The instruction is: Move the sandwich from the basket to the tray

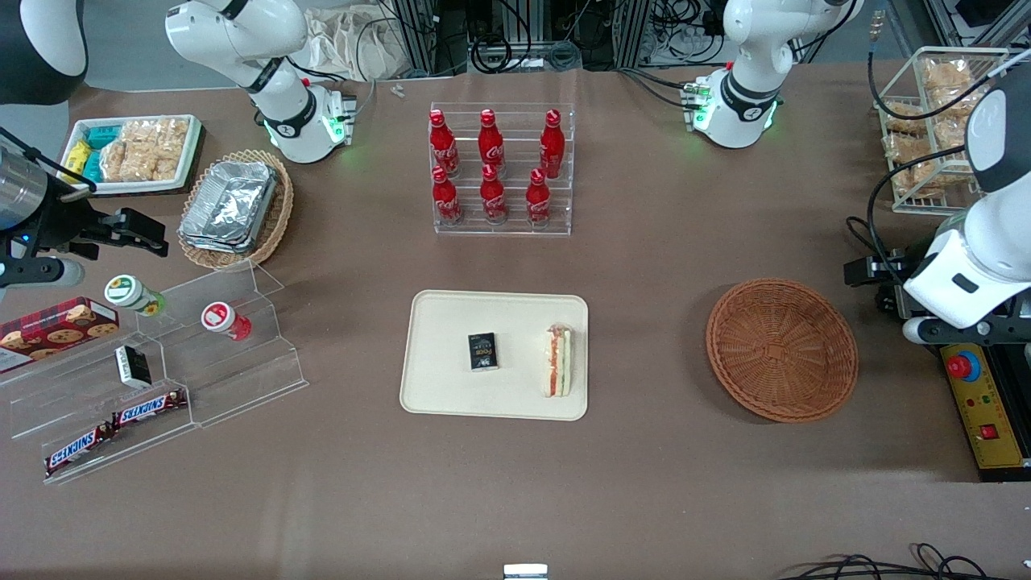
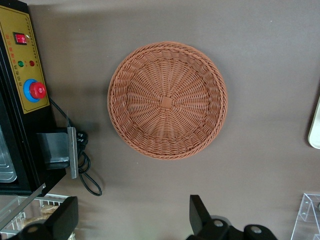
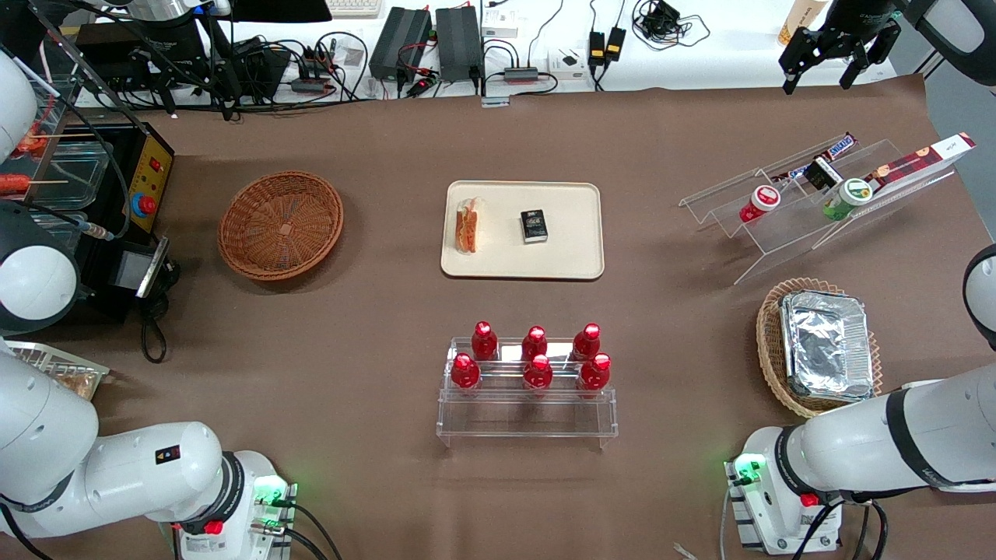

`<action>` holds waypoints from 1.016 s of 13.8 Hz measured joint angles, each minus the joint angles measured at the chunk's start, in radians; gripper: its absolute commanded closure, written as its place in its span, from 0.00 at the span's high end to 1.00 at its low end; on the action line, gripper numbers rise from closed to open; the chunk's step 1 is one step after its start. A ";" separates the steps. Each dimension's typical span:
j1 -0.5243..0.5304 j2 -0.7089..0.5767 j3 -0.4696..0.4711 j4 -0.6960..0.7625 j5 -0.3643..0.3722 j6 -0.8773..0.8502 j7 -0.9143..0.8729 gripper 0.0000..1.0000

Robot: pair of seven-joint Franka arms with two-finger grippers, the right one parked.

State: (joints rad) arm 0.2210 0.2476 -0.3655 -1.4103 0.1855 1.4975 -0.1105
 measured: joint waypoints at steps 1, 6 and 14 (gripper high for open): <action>-0.010 -0.013 0.018 -0.020 -0.007 0.012 0.000 1.00; -0.149 -0.056 0.204 -0.072 -0.044 0.040 0.008 1.00; -0.163 -0.062 0.262 -0.077 -0.068 0.042 0.120 1.00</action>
